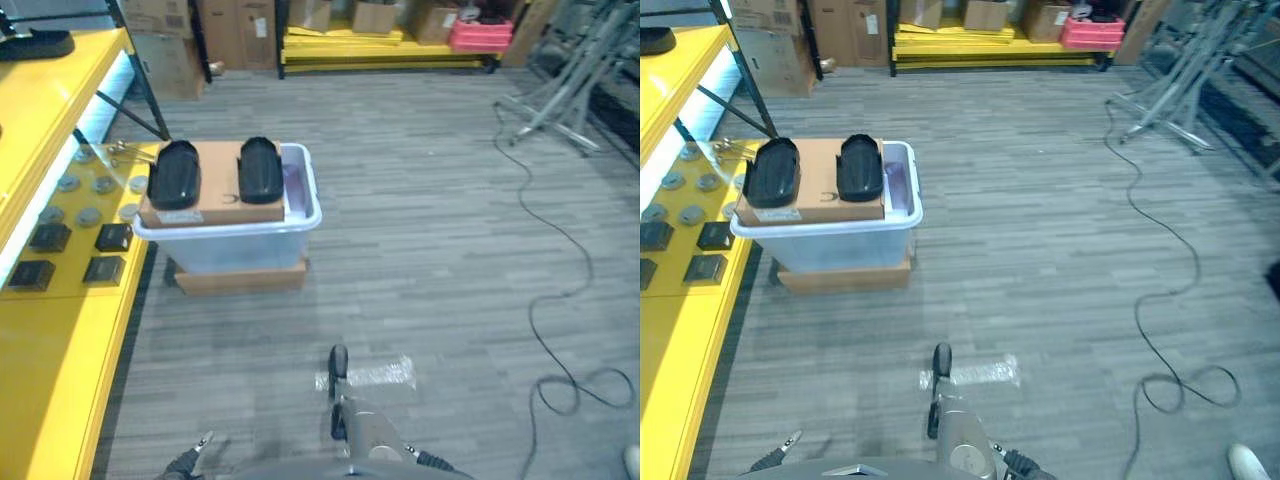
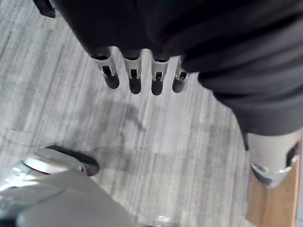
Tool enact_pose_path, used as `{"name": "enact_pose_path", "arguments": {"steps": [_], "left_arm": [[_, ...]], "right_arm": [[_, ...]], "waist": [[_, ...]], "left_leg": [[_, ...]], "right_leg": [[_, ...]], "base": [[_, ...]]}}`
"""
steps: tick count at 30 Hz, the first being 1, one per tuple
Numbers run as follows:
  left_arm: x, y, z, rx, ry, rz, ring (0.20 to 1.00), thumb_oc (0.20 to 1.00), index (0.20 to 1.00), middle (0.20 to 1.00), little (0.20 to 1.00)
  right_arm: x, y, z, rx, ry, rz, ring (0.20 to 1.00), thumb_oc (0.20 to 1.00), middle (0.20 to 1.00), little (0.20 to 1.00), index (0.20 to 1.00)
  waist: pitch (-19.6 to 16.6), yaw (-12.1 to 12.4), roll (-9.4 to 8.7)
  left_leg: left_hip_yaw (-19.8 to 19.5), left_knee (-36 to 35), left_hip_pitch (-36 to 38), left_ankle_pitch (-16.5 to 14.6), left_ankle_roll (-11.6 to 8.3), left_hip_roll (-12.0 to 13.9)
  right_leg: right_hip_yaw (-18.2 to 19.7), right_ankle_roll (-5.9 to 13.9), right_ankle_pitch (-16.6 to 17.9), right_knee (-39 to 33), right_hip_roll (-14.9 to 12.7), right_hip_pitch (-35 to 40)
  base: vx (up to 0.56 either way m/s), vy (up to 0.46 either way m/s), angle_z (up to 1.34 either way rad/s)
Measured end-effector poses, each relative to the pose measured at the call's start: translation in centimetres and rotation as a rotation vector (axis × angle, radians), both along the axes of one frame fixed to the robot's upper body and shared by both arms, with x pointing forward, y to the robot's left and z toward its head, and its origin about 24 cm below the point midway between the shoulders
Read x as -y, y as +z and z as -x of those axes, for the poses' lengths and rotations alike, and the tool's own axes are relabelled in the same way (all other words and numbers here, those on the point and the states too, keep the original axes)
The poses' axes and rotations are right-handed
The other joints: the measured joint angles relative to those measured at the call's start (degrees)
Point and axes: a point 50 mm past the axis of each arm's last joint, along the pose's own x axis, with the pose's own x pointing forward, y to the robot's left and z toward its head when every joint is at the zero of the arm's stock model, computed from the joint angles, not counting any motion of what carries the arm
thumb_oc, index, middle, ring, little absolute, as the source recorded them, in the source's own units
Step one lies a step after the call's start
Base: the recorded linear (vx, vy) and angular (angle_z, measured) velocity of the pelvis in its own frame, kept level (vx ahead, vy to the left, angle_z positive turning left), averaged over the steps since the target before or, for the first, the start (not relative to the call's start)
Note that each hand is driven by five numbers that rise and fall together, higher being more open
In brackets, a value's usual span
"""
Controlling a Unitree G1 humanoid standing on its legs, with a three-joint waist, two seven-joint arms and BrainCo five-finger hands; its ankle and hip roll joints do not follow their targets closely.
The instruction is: Move parts from the plastic box to the shelf.
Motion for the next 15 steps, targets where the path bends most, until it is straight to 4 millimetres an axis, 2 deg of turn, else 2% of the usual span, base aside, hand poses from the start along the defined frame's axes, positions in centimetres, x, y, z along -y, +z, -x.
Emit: {"name": "enact_pose_path", "arguments": {"steps": [1,2,3,4,5,7,8,9,10,11,12,13,14,15], "left_arm": [[0.9,-0.1,-0.6,0.018,-0.003,0.023,1.000,1.000,1.000,1.000,1.000],[1.1,0.0,-1.4,0.039,0.001,0.023,1.000,1.000,1.000,1.000,1.000],[1.1,0.1,-1.9,0.059,-0.012,0.023,1.000,1.000,1.000,1.000,1.000],[1.5,0.2,-2.1,0.074,-0.022,0.030,1.000,1.000,1.000,1.000,1.000],[1.4,0.2,-2.3,0.080,-0.023,0.026,1.000,1.000,1.000,1.000,1.000],[1.0,0.2,-2.2,0.078,-0.015,0.018,1.000,1.000,1.000,1.000,1.000],[0.9,0.2,-2.1,0.078,0.023,0.023,1.000,1.000,1.000,1.000,1.000],[0.6,0.3,-2.1,0.082,0.052,0.020,1.000,1.000,1.000,1.000,1.000],[0.0,0.4,-2.1,0.088,0.061,0.009,1.000,1.000,1.000,1.000,1.000],[-0.4,0.5,-2.3,0.096,0.076,0.006,1.000,1.000,1.000,1.000,1.000],[-1.0,0.8,-2.8,0.118,0.081,-0.002,1.000,1.000,1.000,1.000,1.000],[-1.5,1.2,-4.1,0.156,0.073,-0.013,1.000,1.000,1.000,1.000,1.000],[-2.4,1.6,-4.9,0.176,0.057,-0.035,1.000,1.000,1.000,1.000,1.000],[-2.6,1.7,-5.1,0.173,0.040,-0.041,1.000,1.000,1.000,1.000,1.000]], "right_arm": [[0.4,0.1,0.0,-0.005,-0.001,0.012,1.000,1.000,1.000,1.000,1.000],[0.4,0.0,0.1,-0.020,-0.002,0.026,1.000,1.000,1.000,1.000,1.000],[0.5,0.0,0.5,-0.031,0.012,0.036,1.000,1.000,1.000,1.000,1.000],[1.1,0.1,0.5,-0.032,0.002,0.060,1.000,1.000,1.000,1.000,1.000],[1.3,0.3,-0.3,-0.014,0.007,0.072,1.000,1.000,1.000,1.000,1.000],[1.7,1.1,-3.2,0.064,0.014,0.091,1.000,1.000,1.000,1.000,1.000],[1.9,1.7,-5.1,0.123,0.013,0.108,1.000,1.000,1.000,1.000,1.000],[1.9,1.9,-5.5,0.130,0.013,0.113,1.000,1.000,1.000,1.000,1.000],[2.0,1.8,-5.4,0.114,0.009,0.115,1.000,1.000,1.000,1.000,1.000],[2.3,1.8,-5.2,0.103,0.009,0.117,1.000,1.000,1.000,1.000,1.000],[3.0,1.9,-4.9,0.084,-0.001,0.124,1.000,1.000,1.000,1.000,1.000],[3.6,2.0,-4.6,0.068,-0.022,0.133,1.000,1.000,1.000,1.000,1.000],[4.5,2.1,-4.1,0.042,-0.043,0.145,1.000,1.000,1.000,1.000,1.000],[4.7,2.1,-3.9,0.038,-0.051,0.143,1.000,1.000,1.000,1.000,1.000]], "waist": [[0.3,-0.2,0.97],[0.7,-0.8,0.56],[0.4,-0.7,0.07],[-0.2,0.2,1.07],[-0.2,0.5,1.04],[-0.3,1.0,0.89],[-0.9,0.9,0.31],[-1.0,1.0,-0.12],[-0.6,1.7,-2.24],[-1.0,1.9,-2.93],[-1.3,2.6,-3.61],[-0.1,2.7,-5.00],[1.4,3.6,-6.95],[2.1,3.5,-7.65]], "left_leg": [[-0.6,2.1,0.3,1.4,-2.88,0.6],[-2.7,5.2,0.8,4.5,-7.19,0.1],[-2.7,8.0,0.7,5.2,-5.96,0.0],[-2.1,6.2,1.3,5.2,-5.44,1.1],[-0.4,5.6,0.3,6.1,-4.69,1.9],[0.6,8.1,-3.5,9.4,-5.21,3.0],[3.2,18.4,-8.2,12.6,-6.28,3.3],[5.0,25.1,-12.1,16.5,-6.52,3.3],[5.9,30.9,-15.2,20.6,-6.11,3.2],[5.7,34.4,-18.2,24.4,-5.98,3.1],[5.8,39.9,-22.5,25.7,-4.85,2.9],[6.4,43.9,-27.1,21.6,-4.08,2.7],[8.0,41.7,-31.8,17.2,-2.35,2.9],[10.7,35.0,-32.4,15.9,-1.25,4.2]], "right_leg": [[0.6,-1.60,1.5,0.9,0.3,1.4],[1.9,-2.67,3.1,2.1,-0.4,3.8],[2.9,-4.21,5.5,2.7,-0.7,6.0],[3.0,-3.59,3.2,3.3,0.0,8.3],[2.4,-3.69,1.8,3.5,0.1,10.0],[1.8,-4.25,0.3,3.6,1.2,11.5],[1.4,-4.22,0.4,2.5,2.1,13.1],[0.7,-4.98,-0.2,2.6,2.1,13.5],[1.0,-5.50,-0.7,2.5,1.8,14.2],[1.0,-6.26,-1.3,2.5,1.8,14.3],[0.8,-7.25,-2.2,2.4,1.9,14.5],[0.6,-7.18,-2.5,2.1,1.5,15.0],[0.2,-7.81,-3.6,1.0,1.2,17.0],[-0.3,-7.49,-3.4,-0.8,1.0,19.1]], "base": [[0.72,-0.452,0.78],[0.44,-0.281,1.02],[0.49,-0.317,1.00],[0.39,-0.268,0.67],[0.34,-0.259,0.32],[0.31,-0.308,-0.06],[0.25,-0.393,-0.14],[0.18,-0.362,-0.06],[0.08,-0.299,0.09],[0.04,-0.170,0.12],[0.05,-0.167,0.29],[0.15,-0.128,0.28],[0.17,-0.100,0.26],[0.21,0.015,0.19]]}}
